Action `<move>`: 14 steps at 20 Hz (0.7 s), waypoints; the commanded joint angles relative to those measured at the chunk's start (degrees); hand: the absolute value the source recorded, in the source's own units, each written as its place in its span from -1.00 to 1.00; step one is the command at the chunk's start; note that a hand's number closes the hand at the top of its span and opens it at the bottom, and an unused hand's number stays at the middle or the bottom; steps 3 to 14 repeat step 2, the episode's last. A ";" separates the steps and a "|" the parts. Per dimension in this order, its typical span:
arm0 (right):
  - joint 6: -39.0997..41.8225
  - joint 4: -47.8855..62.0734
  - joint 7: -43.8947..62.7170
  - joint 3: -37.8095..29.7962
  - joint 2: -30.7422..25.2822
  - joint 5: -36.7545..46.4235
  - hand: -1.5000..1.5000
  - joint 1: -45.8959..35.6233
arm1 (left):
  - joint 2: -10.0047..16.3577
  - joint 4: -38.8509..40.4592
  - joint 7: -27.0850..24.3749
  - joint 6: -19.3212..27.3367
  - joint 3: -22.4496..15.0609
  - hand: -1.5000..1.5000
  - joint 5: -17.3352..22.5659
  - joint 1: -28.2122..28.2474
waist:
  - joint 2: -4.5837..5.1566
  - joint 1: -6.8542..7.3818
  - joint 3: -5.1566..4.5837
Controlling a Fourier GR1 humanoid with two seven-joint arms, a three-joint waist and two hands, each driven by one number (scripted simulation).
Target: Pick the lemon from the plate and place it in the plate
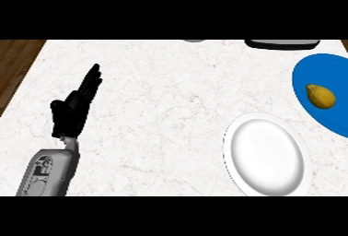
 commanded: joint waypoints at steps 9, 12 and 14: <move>5.33 -0.50 -3.48 -0.72 -0.57 -0.81 -1.00 1.95 | 0.23 -0.55 0.04 -0.56 -0.17 0.00 0.18 0.10 | 0.03 0.33 0.10; 5.33 -0.50 -3.48 -0.72 -0.57 -0.81 -1.00 1.95 | 0.23 -0.55 0.04 -0.56 -0.17 0.00 0.18 0.10 | 0.03 0.33 0.10; 5.33 -0.50 -3.48 -0.72 -0.57 -0.81 -1.00 1.95 | 0.23 -0.55 0.04 -0.56 -0.17 0.00 0.18 0.10 | 0.03 0.33 0.10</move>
